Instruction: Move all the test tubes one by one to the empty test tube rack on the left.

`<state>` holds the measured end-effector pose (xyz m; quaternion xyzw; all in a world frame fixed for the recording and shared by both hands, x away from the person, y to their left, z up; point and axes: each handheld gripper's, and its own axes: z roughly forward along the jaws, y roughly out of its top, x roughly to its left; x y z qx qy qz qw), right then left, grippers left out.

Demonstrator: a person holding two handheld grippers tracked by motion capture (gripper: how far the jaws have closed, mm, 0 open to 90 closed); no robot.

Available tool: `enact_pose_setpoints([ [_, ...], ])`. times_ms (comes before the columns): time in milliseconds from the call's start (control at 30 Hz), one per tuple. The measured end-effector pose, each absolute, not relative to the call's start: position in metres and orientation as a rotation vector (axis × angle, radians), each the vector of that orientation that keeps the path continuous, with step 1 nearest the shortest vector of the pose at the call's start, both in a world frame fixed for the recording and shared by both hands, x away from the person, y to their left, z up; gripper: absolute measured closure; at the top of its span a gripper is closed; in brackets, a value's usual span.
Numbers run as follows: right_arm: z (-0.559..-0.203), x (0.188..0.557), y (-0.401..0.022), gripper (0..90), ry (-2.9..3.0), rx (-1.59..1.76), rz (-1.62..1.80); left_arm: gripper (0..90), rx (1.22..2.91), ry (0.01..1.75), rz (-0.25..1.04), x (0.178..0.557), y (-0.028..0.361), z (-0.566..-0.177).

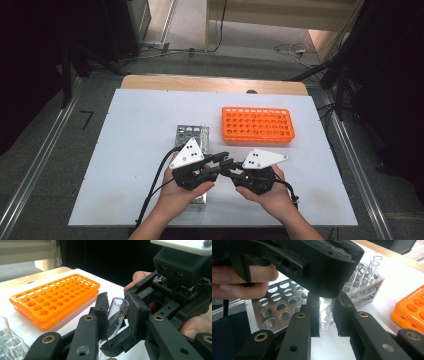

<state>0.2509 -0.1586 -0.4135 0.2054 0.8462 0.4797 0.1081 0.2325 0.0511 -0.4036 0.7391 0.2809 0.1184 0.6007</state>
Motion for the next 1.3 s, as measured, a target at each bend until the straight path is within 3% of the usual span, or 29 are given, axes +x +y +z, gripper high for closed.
enact_pose_setpoints([
  [733,-0.412,0.252,-0.160,70.1,2.475,0.636,1.443,75.0,1.689,0.677,0.326,0.234,0.059,-0.399],
  [833,-0.412,0.253,-0.161,63.1,2.472,0.638,1.438,75.0,1.681,0.681,0.333,0.234,0.061,-0.397],
  [1133,-0.409,0.261,-0.179,24.7,2.448,0.689,1.501,75.1,1.643,0.712,0.377,0.237,0.078,-0.389],
  [1300,-0.407,0.265,-0.197,7.9,2.405,0.730,1.514,75.1,1.620,0.740,0.411,0.241,0.092,-0.387],
])
